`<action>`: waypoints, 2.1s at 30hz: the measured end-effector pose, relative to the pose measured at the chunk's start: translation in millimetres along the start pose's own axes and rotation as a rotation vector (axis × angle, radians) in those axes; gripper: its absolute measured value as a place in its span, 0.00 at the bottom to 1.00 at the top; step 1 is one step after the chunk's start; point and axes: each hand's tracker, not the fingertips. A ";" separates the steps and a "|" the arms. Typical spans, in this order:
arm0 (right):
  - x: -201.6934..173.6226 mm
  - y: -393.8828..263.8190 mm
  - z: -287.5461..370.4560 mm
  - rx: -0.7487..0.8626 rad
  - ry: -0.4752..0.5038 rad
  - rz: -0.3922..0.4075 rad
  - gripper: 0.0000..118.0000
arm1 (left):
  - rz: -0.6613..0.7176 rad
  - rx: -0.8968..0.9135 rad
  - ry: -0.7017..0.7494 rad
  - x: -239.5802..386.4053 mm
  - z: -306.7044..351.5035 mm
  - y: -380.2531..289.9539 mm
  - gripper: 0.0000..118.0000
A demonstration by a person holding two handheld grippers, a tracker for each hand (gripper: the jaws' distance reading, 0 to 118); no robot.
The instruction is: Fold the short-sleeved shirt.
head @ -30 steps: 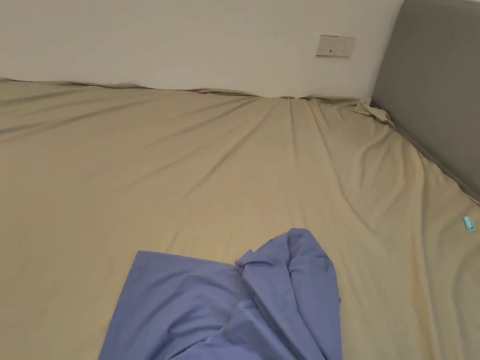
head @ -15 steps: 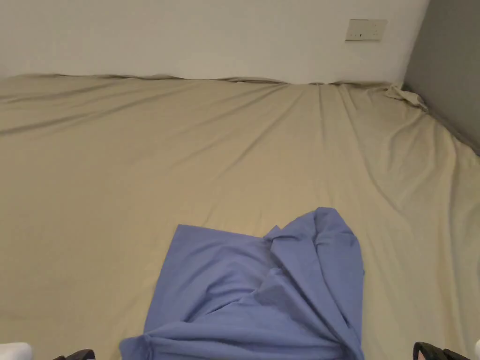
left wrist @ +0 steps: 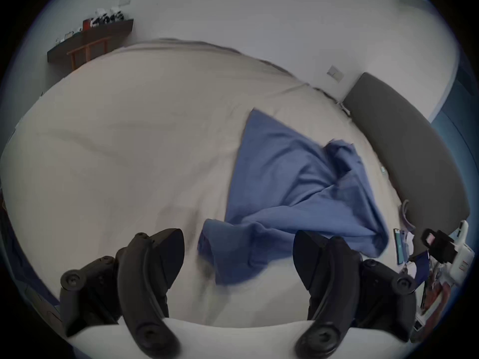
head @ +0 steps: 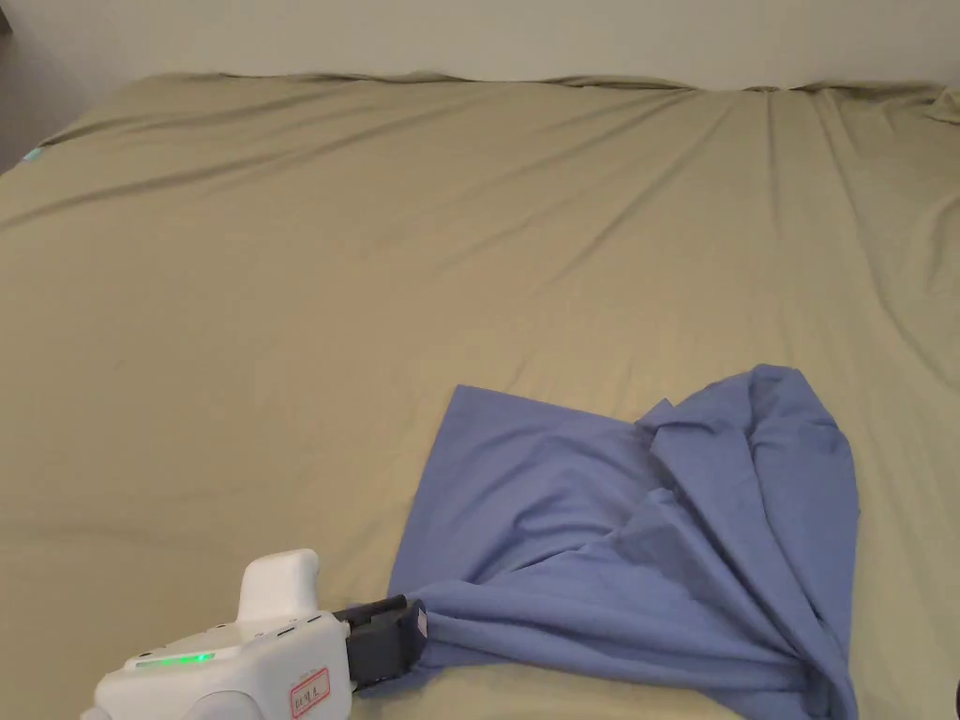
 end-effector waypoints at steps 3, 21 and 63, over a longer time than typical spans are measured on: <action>-1.3 -1.2 -7.7 -0.030 -0.018 0.018 0.02 | 0.011 -0.071 -0.037 -2.5 -33.3 -8.4 0.80; 3.9 199.7 -205.6 -0.107 0.022 0.099 1.00 | -0.021 0.021 -0.052 12.3 12.6 -4.5 0.11; 50.4 459.6 158.5 0.731 0.009 -0.022 0.04 | -0.410 0.868 -0.171 169.8 341.5 384.3 0.11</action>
